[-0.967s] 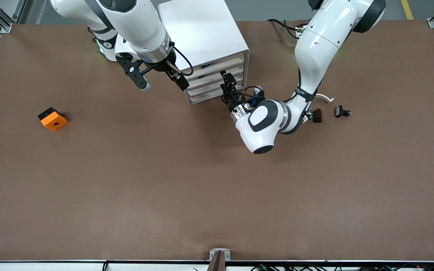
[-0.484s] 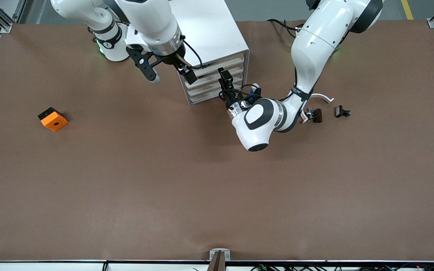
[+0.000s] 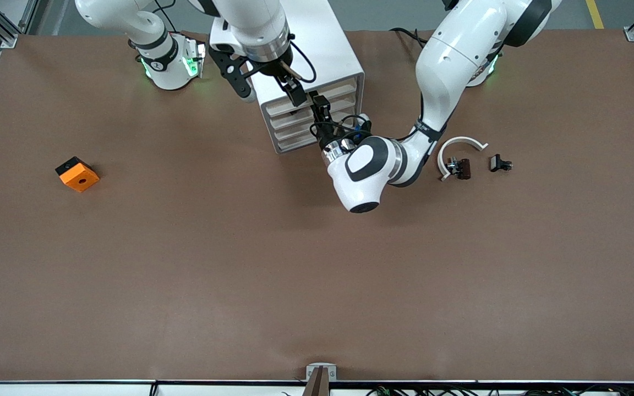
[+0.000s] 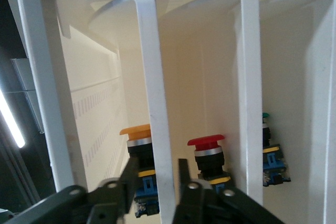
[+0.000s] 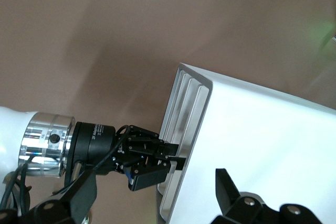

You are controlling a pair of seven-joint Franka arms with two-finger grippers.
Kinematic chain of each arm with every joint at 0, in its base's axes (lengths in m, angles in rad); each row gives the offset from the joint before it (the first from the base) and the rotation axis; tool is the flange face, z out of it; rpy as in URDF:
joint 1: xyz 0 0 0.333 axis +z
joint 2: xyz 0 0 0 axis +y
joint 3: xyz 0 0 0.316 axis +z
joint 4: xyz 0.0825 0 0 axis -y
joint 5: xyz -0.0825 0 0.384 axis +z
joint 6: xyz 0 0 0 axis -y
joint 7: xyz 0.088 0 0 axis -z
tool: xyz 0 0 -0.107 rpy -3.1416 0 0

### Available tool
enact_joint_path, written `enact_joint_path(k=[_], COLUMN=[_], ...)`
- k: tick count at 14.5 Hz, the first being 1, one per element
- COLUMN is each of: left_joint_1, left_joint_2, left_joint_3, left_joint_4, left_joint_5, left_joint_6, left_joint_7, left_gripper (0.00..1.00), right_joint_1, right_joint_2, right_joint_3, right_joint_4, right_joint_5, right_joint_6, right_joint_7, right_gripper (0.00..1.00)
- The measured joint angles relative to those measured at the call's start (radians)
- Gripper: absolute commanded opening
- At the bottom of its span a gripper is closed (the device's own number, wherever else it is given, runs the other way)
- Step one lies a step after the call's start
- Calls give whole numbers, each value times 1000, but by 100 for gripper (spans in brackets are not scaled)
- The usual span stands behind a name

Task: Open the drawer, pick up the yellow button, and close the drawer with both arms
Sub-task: 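Pull the drawer open with the left gripper while the right gripper hovers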

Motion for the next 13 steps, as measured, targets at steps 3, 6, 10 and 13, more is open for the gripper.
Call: enact_joint_path(k=[3, 6, 10, 13], left_joint_1=[1, 2, 7, 29], left_joint_2=[3, 3, 3, 3], left_joint_3=[4, 5, 23, 57], left_joint_4=[-2, -2, -1, 12], left_joint_5=[0, 0, -2, -9], left_joint_6=[0, 0, -2, -5], left_joint_7=[-16, -18, -21, -22], left_gripper=[0, 0, 0, 0], right_joint_1=[3, 3, 3, 3], right_joint_2=[2, 11, 31, 47], right_joint_3=[-1, -5, -6, -9], right_joint_4=[0, 0, 0, 0], right_joint_5=[0, 0, 0, 0], right_joint_6=[11, 13, 31, 46], right_joint_7=[12, 13, 14, 14], right_gripper=[100, 100, 100, 100])
